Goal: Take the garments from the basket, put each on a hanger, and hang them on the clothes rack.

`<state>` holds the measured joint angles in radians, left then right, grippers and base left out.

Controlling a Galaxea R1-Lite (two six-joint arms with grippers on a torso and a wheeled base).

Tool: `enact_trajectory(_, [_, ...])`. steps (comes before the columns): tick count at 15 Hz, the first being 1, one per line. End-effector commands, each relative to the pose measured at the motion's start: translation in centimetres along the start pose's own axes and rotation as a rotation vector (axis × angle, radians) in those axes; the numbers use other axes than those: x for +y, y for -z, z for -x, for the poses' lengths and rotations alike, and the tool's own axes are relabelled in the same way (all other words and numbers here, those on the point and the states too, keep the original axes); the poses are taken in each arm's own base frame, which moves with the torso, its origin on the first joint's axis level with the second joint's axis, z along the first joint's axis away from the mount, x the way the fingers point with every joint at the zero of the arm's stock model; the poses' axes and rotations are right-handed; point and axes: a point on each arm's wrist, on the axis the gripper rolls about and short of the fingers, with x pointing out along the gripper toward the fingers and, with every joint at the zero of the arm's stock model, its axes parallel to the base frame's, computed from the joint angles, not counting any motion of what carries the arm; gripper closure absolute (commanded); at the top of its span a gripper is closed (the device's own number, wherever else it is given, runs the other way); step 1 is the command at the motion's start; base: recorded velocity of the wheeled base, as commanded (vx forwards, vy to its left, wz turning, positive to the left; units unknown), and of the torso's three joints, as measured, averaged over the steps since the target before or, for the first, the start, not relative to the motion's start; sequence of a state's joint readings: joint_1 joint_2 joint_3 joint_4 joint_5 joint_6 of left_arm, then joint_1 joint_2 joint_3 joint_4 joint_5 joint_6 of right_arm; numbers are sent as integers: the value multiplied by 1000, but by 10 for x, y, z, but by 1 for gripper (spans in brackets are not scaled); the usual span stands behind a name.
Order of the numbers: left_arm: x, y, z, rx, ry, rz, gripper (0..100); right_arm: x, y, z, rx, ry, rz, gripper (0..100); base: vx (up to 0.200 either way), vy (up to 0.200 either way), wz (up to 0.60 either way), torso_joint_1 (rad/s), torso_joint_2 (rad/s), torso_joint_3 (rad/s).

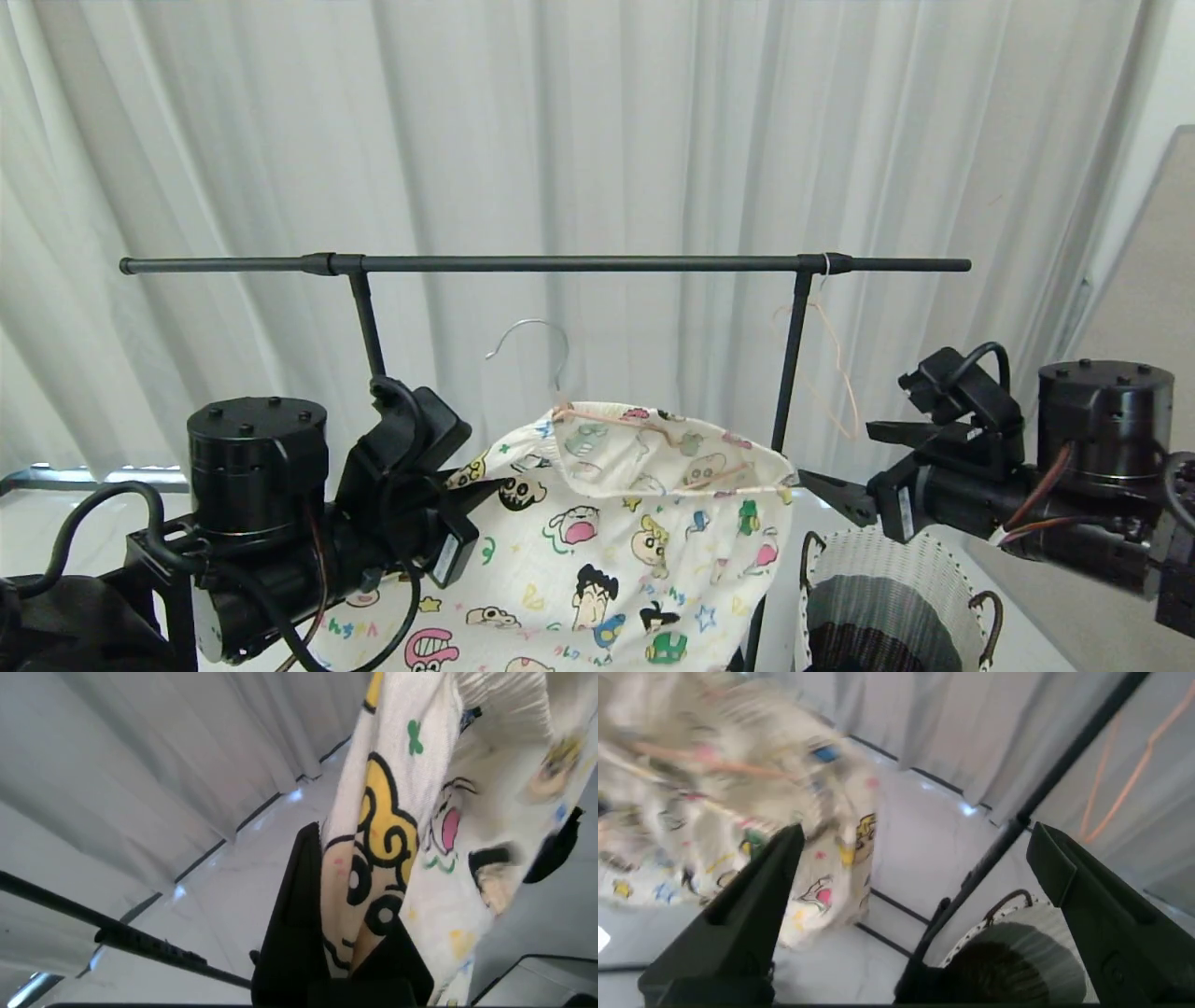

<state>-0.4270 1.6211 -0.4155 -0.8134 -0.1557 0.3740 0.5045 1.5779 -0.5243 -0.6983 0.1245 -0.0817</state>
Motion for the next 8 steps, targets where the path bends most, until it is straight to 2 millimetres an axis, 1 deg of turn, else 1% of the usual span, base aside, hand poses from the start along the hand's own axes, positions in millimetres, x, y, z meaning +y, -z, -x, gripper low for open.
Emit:
enact_trajectory(1, [-6, 0, -2, 1, 25, -8, 100, 5, -11, 26, -58, -40, 40, 0, 0, 0, 0, 0, 0, 0])
enact_trajectory(3, [-10, 0, -5, 2, 44, -17, 100, 8, -14, 36, -65, -63, 73, 0, 0, 0, 0, 0, 0, 0])
enact_trajectory(4, [-13, -2, -6, -7, 52, -24, 100, 11, -14, 44, -63, -91, 109, 0, 0, 0, 0, 0, 0, 0])
enact_trajectory(6, [-14, -3, -10, -36, 49, -33, 100, 13, -14, 54, -45, -127, 153, 0, 0, 0, 0, 0, 0, 0])
enact_trajectory(8, [-14, -2, -13, -46, 37, -36, 100, 14, -13, 60, -39, -154, 162, 0, 0, 0, 0, 0, 0, 0])
